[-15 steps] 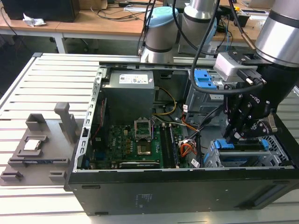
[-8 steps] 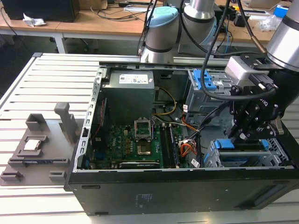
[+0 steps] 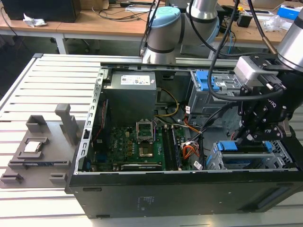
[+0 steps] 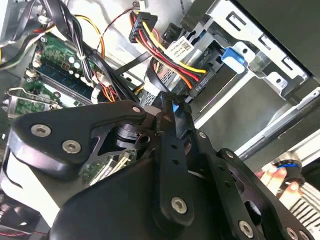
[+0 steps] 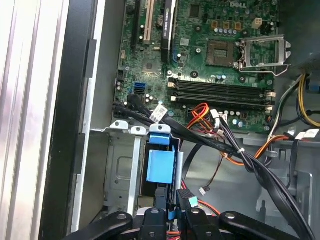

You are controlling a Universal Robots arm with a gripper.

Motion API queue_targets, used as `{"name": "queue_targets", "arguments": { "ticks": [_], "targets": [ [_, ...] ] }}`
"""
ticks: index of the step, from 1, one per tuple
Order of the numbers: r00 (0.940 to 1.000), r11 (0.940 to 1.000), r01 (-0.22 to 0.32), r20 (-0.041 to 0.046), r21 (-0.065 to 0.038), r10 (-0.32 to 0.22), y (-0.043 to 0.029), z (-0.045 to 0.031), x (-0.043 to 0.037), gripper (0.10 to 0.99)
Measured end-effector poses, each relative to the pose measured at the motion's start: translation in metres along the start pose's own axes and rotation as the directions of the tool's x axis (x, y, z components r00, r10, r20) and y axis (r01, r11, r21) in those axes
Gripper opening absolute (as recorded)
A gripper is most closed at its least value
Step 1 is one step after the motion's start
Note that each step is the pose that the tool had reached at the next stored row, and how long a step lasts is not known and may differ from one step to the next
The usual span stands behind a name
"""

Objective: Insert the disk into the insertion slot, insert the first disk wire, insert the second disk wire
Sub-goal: 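Insert the second disk wire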

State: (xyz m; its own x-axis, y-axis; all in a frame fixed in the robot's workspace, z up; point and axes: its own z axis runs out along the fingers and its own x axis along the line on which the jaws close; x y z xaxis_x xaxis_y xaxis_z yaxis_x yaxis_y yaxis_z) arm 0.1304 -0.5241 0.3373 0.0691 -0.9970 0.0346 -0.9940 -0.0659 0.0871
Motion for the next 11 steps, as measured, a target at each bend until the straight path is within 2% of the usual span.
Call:
{"name": "queue_targets", "arguments": {
  "ticks": [4, 11],
  "targets": [
    [0.9999, 0.9999, -0.012, 0.0015, -0.004, 0.012, -0.0060, 0.0001, 0.0004, 0.208],
    [0.9999, 0.9999, -0.015, 0.0018, -0.005, 0.015, -0.0067, 0.0011, 0.0009, 0.208]
  ]
}}
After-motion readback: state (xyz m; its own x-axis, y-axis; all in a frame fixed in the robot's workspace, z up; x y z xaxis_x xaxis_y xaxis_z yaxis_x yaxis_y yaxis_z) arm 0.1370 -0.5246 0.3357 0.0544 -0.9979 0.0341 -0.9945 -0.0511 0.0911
